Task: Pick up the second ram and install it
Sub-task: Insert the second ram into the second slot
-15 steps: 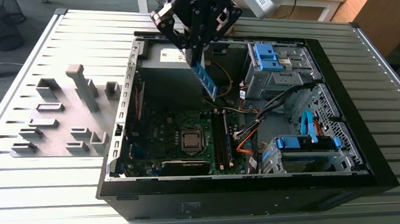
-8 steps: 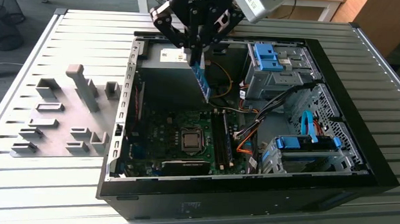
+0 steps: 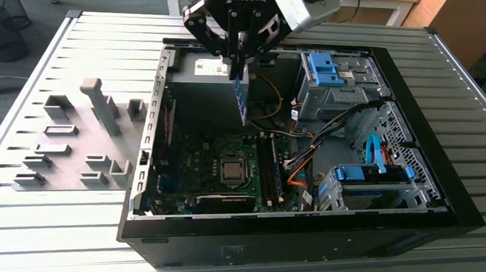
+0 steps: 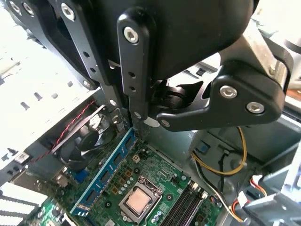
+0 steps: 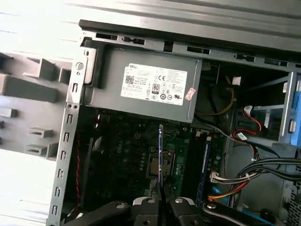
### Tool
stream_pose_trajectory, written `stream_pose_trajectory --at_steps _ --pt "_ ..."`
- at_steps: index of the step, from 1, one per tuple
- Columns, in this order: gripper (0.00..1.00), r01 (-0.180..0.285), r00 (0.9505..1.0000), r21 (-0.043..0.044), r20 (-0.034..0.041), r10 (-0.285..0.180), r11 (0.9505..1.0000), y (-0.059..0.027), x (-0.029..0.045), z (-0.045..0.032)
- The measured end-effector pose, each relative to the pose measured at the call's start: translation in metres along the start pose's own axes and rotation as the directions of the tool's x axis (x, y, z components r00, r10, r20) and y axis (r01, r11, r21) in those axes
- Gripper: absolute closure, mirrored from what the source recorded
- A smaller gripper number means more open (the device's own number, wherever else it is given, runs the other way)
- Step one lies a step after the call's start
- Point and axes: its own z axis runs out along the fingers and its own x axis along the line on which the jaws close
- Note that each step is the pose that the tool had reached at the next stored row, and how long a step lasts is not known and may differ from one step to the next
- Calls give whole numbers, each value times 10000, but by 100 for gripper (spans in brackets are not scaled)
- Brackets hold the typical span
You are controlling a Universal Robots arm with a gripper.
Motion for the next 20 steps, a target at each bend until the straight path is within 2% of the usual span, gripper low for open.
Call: stream_pose_trajectory --at_steps 3,6,12,20 --pt "86 -522 9986 -22 12 522 9986 0 0 3" --pt "86 -1057 9944 -45 22 1057 9944 0 0 6" --pt "86 -2029 9792 -86 39 2029 9792 0 -1 12" --pt "86 -2090 9779 -93 61 2090 9779 -4 0 18"
